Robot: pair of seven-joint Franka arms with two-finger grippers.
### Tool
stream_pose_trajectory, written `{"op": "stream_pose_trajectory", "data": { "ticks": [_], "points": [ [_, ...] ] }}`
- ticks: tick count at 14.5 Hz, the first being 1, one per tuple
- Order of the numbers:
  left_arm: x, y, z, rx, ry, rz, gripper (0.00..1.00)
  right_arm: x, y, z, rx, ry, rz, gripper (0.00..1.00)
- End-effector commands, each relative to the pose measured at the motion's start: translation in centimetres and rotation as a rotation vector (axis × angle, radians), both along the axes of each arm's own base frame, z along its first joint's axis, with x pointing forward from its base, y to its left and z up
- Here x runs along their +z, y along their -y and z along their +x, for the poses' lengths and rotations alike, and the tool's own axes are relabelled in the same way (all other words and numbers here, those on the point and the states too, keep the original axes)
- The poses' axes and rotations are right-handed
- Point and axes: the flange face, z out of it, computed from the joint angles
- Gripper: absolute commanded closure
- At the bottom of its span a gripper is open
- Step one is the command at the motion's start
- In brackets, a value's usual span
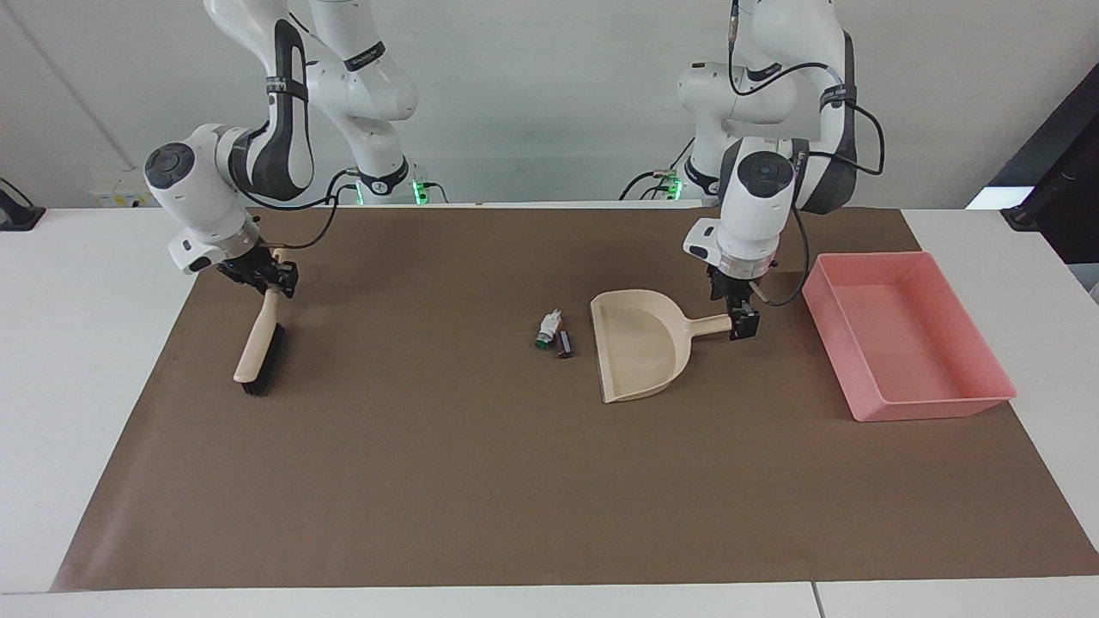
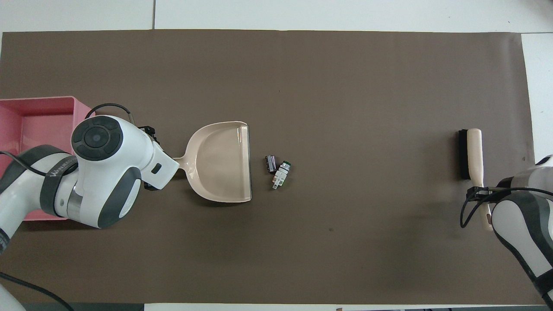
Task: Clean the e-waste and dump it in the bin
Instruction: 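Grasp the dustpan with the left gripper while the right gripper grasps the brush, then lift the brush with the right gripper toward the dustpan and electronic parts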
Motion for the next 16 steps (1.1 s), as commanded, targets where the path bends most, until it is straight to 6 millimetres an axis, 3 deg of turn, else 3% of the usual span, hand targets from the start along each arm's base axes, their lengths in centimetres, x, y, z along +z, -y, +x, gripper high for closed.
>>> {"op": "stream_pose_trajectory", "data": {
  "ticks": [1,3,5,8,9,10,12,16],
  "points": [
    [-0.8,0.1,0.0,0.000,0.019,0.019,0.03,0.5,-0.1,-0.3,0.017,0.007,-0.004,1.00],
    [-1.7,0.2,0.0,0.011,0.007,0.024,0.04,1.2,-0.3,0.4,0.026,-0.011,0.000,1.00],
    [-1.9,0.7,-0.3,0.006,0.008,0.023,0.08,2.3,-1.8,1.5,0.061,-0.023,0.001,1.00],
    [-2.3,0.7,-0.7,0.016,0.001,0.026,0.16,6.3,-6.8,3.9,0.161,-0.065,0.001,1.00],
    [-2.4,0.7,-0.9,0.018,-0.002,0.027,0.32,7.0,-8.9,4.3,0.199,-0.079,-0.004,1.00],
    [-2.4,0.8,-1.0,0.015,-0.002,0.027,0.41,7.2,-10.7,4.3,0.196,-0.094,-0.010,1.00],
    [-2.4,0.8,-1.0,0.015,-0.002,0.027,0.73,7.3,-15.8,4.2,0.147,-0.095,-0.041,1.00],
    [-1.2,0.3,-0.1,0.023,0.012,0.023,0.96,7.1,-25.1,2.5,0.093,-0.106,-0.096,1.00]
  ]
}}
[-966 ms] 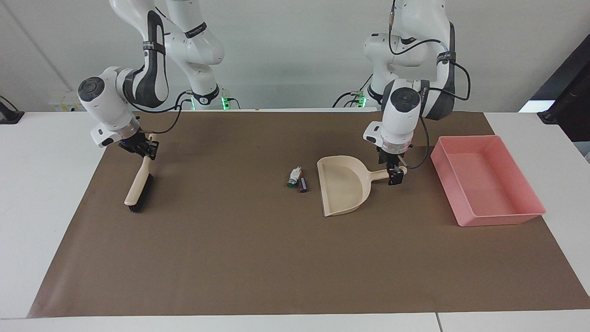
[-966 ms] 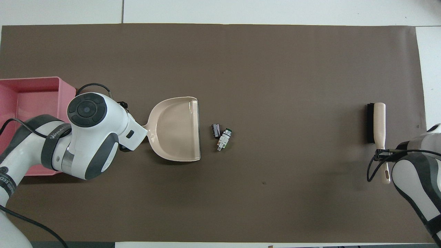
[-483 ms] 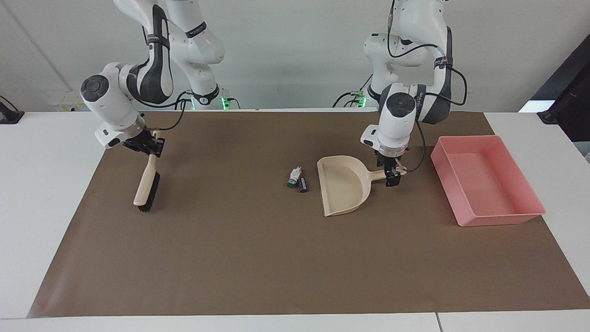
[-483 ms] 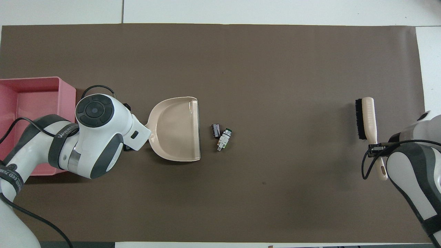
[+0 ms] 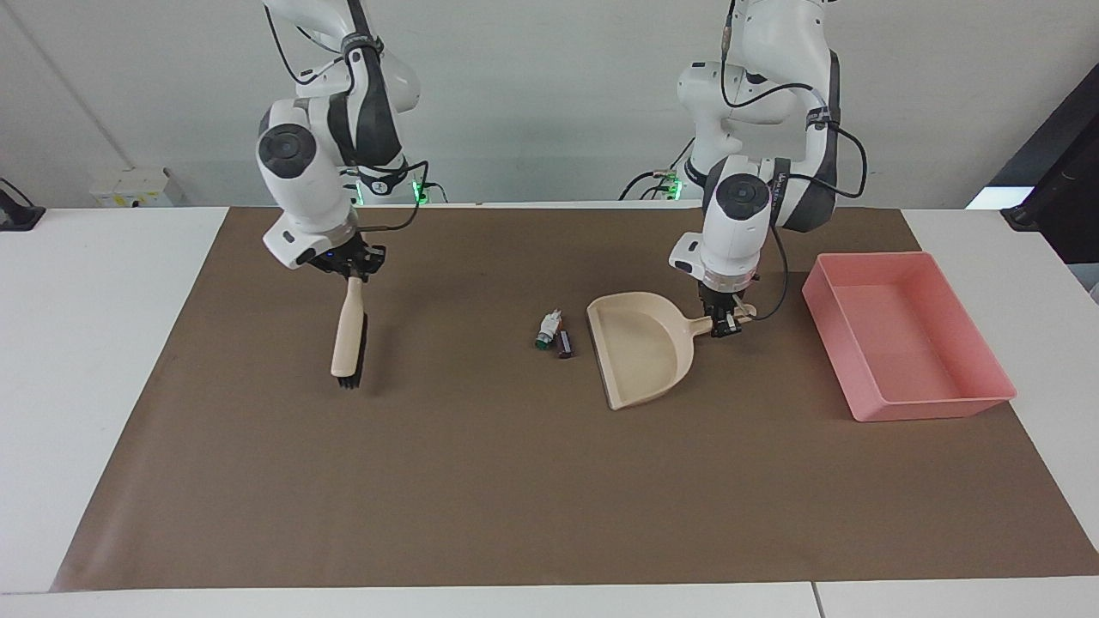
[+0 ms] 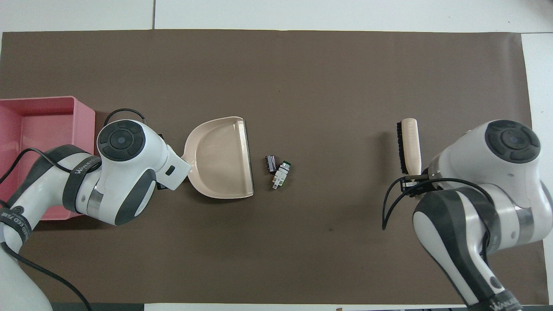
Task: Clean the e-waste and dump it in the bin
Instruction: 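Lift the brush with the right gripper toward the dustpan and electronic parts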
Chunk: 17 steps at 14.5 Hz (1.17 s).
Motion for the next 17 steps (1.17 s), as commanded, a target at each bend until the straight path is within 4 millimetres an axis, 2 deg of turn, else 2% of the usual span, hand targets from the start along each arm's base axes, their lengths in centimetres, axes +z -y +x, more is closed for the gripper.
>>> {"op": "stream_pose_trajectory", "data": {
  "ticks": [1,4,7,10,11,12,15,16,17],
  "points": [
    [1.7,-0.8,0.6,0.019,0.024,0.011,0.96,-0.3,-4.3,-1.2,-0.043,-0.010,-0.042,1.00],
    [3.8,-1.7,1.5,0.047,-0.005,0.036,1.00,-1.6,-8.5,-1.5,-0.094,-0.021,-0.080,1.00],
    [4.1,-1.9,1.7,-0.025,0.023,0.121,1.00,-1.4,-13.5,-1.7,-0.150,-0.015,-0.058,1.00],
    [3.4,-1.3,1.3,-0.041,0.009,0.130,1.00,-1.4,-16.7,-1.7,-0.164,-0.023,-0.017,1.00],
    [2.9,-1.1,1.2,-0.047,0.006,0.130,1.00,-1.9,-18.9,-2.2,-0.149,-0.030,-0.015,1.00],
    [2.9,-1.0,1.2,-0.050,0.007,0.129,1.00,-2.0,-20.1,-2.3,-0.148,-0.025,-0.018,1.00],
    [2.2,0.0,0.7,-0.069,0.001,0.131,1.00,-3.9,-24.4,-2.6,-0.105,-0.056,-0.054,1.00],
    [1.3,0.3,0.7,-0.074,-0.009,0.135,1.00,-4.3,-25.1,-2.3,-0.106,-0.060,-0.062,1.00],
    [1.2,0.5,0.7,-0.075,-0.008,0.134,1.00,-5.0,-26.3,-3.0,-0.079,-0.071,-0.079,1.00]
  ]
}}
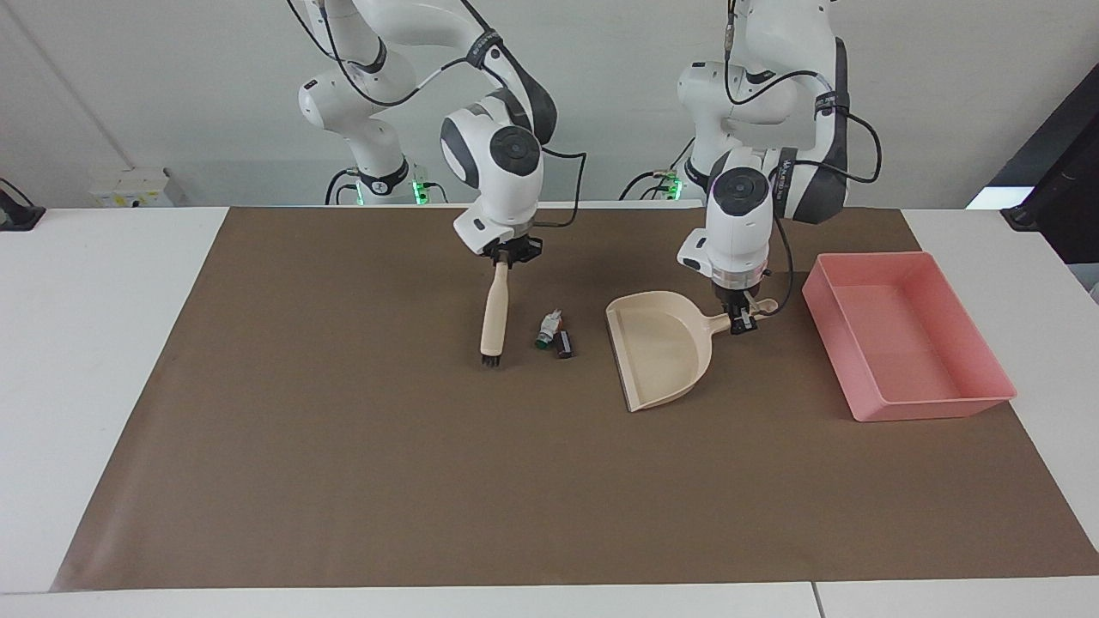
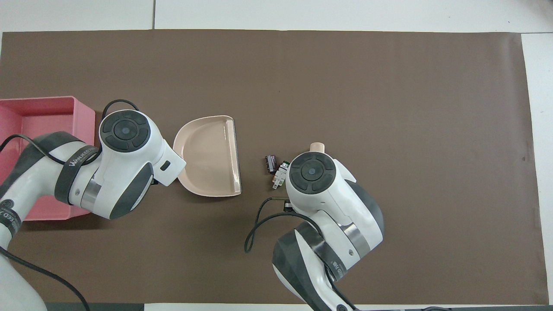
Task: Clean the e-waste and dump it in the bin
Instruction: 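Sweep the electronic parts into the dustpan with the brush in the right gripper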
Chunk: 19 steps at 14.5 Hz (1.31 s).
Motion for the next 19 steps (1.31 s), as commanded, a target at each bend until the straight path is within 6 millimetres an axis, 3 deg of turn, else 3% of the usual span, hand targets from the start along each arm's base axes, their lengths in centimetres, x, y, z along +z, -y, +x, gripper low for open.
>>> {"op": "stream_pose_trajectory", "data": {
  "ticks": [1,4,9,11,17,19],
  "points": [
    [-0.7,1.2,-0.5,-0.028,0.001,0.015,1.00,-1.7,-3.1,-0.4,0.035,-0.038,-0.031,1.00],
    [-1.4,1.8,-1.5,-0.042,-0.009,0.017,1.00,-2.5,-3.5,-0.8,0.075,-0.052,-0.034,1.00],
    [-1.5,1.6,-1.8,-0.040,-0.011,0.018,1.00,-4.2,-6.3,-1.6,0.181,-0.021,0.025,1.00],
    [-1.5,1.6,-1.8,-0.040,-0.013,0.019,1.00,-3.4,-6.9,-1.0,0.219,-0.044,0.108,1.00],
    [-1.8,1.5,-2.0,-0.043,-0.012,0.016,1.00,-3.7,-10.6,0.5,0.108,-0.048,0.439,1.00],
    [-1.9,1.4,-2.2,-0.046,-0.011,0.014,1.00,-2.1,-12.1,1.0,0.063,-0.024,0.522,1.00]
  ]
}}
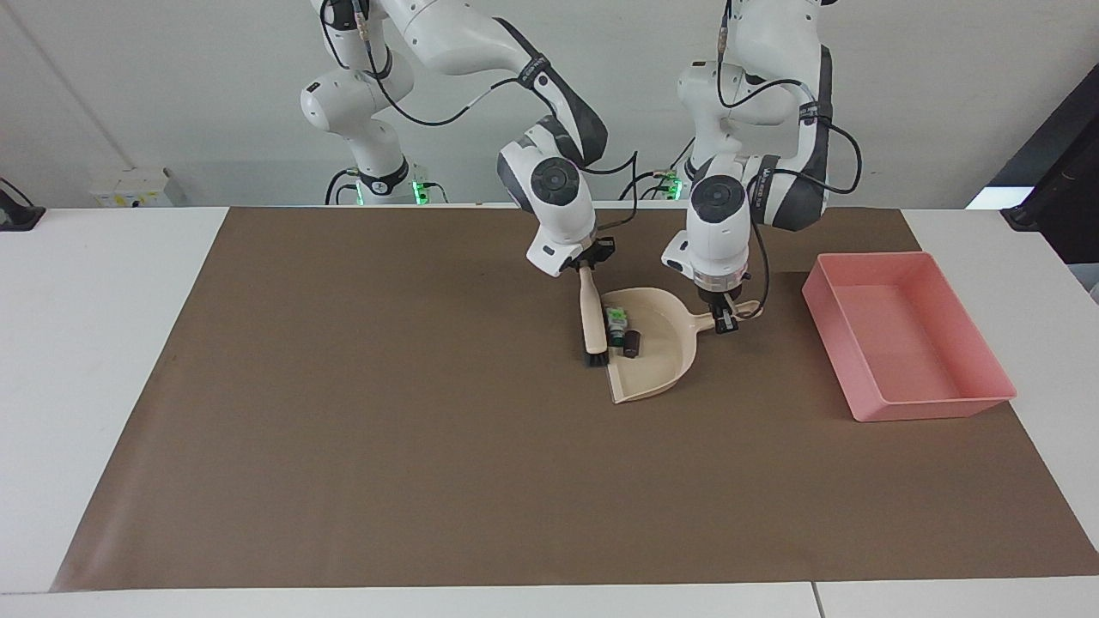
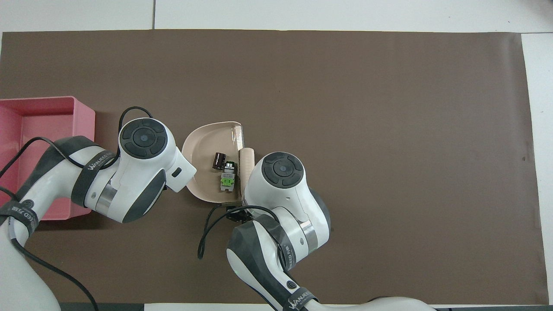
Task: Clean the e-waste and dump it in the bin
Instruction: 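Sweep the electronic parts into the dustpan with the brush in the right gripper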
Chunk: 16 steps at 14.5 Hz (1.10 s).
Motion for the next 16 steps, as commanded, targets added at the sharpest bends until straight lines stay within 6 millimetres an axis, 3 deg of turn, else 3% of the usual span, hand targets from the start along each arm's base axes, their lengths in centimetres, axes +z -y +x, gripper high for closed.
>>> {"op": "stream_pose_trajectory", "data": {
  "ticks": [1,4,7,10,13,16],
  "points": [
    [-0.4,-0.1,-1.1,-0.018,0.007,0.005,1.00,1.8,-2.5,1.4,-0.035,0.008,0.111,1.00],
    [-0.3,-0.6,-0.7,-0.013,0.033,-0.015,1.00,3.2,-3.2,2.2,-0.058,-0.002,0.156,1.00],
    [-0.3,-0.8,-0.6,-0.007,0.034,-0.027,1.00,3.8,-2.7,1.5,-0.037,-0.034,0.127,1.00],
    [0.0,-1.6,0.0,0.016,0.021,-0.093,1.00,7.6,-0.1,0.5,-0.041,0.005,0.032,0.99],
    [1.1,-2.5,0.5,0.022,0.021,-0.138,1.00,12.4,6.5,1.2,-0.062,0.019,-0.115,1.00],
    [3.5,-4.8,1.2,0.034,0.034,-0.190,1.00,14.6,16.4,4.7,-0.120,0.017,-0.212,1.00]
  ]
}}
